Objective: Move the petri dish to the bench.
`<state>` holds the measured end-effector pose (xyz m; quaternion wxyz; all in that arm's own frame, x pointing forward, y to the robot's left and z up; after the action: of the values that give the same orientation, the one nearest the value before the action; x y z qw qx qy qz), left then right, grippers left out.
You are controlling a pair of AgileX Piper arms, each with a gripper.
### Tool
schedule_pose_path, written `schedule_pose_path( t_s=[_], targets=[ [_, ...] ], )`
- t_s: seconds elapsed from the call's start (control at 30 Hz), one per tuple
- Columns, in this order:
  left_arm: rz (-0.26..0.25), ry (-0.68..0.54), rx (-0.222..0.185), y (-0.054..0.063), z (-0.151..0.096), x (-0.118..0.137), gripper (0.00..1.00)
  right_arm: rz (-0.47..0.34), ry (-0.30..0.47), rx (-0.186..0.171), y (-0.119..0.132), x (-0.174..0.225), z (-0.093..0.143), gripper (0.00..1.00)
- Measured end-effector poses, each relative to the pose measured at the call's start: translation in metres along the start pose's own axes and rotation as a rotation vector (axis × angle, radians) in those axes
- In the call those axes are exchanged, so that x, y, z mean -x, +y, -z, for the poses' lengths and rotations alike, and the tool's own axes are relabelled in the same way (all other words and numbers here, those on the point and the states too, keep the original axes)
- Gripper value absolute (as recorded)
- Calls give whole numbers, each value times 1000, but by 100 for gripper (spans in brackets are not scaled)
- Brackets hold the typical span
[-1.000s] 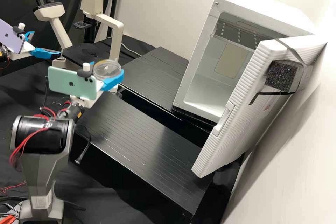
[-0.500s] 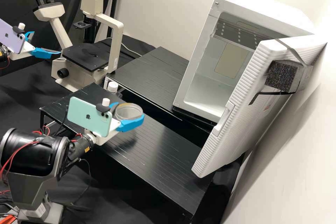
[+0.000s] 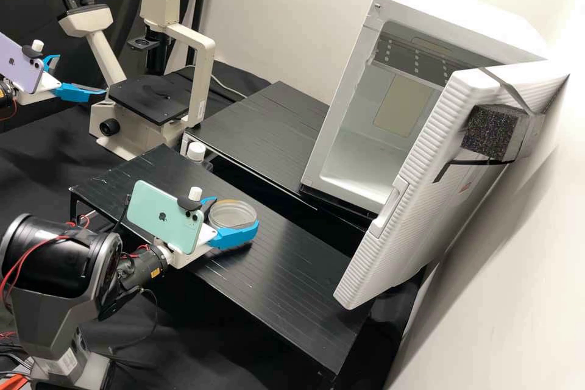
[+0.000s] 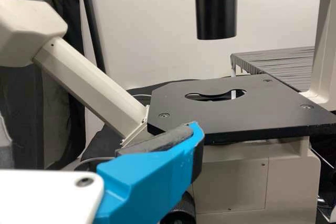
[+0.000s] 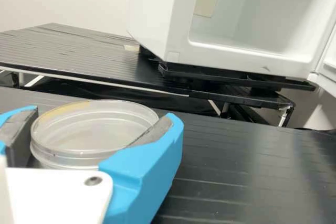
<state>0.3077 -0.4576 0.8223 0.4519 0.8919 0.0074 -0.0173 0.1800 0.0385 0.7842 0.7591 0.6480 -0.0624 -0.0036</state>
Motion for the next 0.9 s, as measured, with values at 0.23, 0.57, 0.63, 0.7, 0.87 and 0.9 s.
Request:
schedule_pose_path(
  t_s=[0.23,0.57,0.63,0.7,0.87,0.9],
  targets=[
    [0,0,0,0,0,0,100,7,7,-17,-3,2,1,0],
    [0,0,0,0,0,0,100,5,6,-14,-5,2,1,100],
    [0,0,0,0,0,0,100,4,5,-15,-5,2,2,100],
    [0,0,0,0,0,0,100,4,6,-16,-5,2,2,100],
    [0,0,0,0,0,0,100,2,8,-18,-5,2,2,100],
    [0,0,0,0,0,0,100,1,11,-20,-5,2,3,100]
  ],
)
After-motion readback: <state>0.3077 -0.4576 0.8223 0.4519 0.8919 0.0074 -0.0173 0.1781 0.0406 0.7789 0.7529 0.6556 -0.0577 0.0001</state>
